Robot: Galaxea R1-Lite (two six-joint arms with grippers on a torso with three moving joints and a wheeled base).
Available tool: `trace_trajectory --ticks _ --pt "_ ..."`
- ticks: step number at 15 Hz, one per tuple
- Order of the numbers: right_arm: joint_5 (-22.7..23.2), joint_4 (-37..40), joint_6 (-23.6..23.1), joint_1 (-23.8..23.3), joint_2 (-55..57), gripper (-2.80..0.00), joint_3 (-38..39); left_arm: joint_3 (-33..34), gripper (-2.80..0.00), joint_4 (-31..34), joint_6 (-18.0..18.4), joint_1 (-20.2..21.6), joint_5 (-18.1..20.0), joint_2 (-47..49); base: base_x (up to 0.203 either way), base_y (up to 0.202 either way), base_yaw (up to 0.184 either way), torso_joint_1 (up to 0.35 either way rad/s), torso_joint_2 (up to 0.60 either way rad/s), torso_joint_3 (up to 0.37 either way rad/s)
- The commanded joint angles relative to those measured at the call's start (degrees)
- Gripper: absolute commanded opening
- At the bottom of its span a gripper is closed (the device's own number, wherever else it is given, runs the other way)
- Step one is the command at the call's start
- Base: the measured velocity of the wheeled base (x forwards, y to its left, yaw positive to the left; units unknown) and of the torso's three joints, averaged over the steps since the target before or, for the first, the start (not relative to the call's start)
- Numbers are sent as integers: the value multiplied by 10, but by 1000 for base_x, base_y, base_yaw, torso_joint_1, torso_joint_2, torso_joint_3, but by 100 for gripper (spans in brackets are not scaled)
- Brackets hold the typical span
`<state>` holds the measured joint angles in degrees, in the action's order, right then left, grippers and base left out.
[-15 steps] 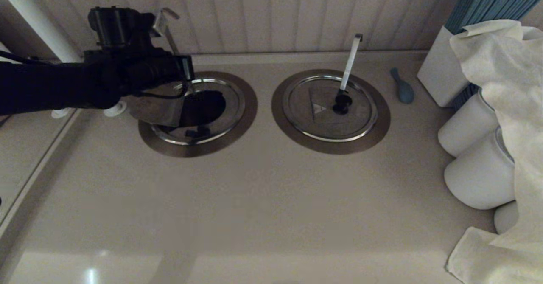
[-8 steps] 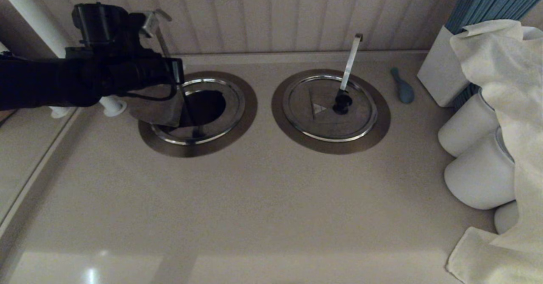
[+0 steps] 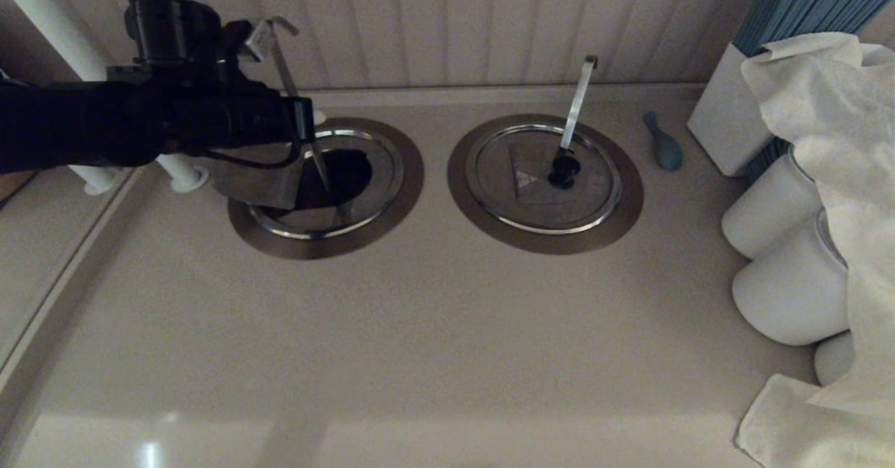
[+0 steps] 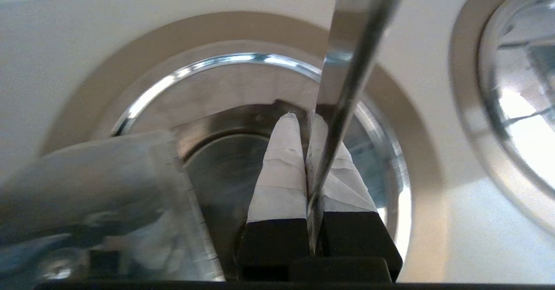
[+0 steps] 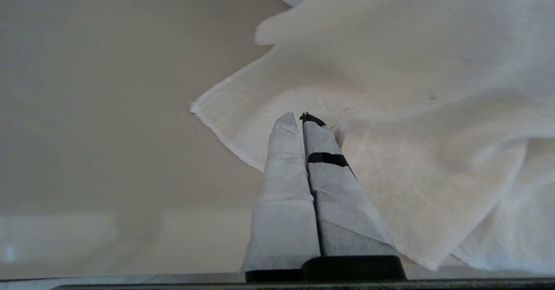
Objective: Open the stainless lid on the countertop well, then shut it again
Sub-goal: Stir with a spoon
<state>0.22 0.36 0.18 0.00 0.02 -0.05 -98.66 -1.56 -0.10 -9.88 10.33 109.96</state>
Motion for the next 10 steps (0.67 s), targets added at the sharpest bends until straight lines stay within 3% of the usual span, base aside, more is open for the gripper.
trace_trajectory --ticks 1,9,10 --pt "0 0 0 0 0 -280 0 -9 -280 1 -14 -13 1 13 0 0 0 0 0 0" --pt "0 0 0 0 0 -280 0 -50 -280 -5 -66 -33 -8 51 0 0 0 0 0 0" --pt "0 0 0 0 0 -280 0 -59 -280 -5 -70 -32 -26 59 0 0 0 0 0 0"
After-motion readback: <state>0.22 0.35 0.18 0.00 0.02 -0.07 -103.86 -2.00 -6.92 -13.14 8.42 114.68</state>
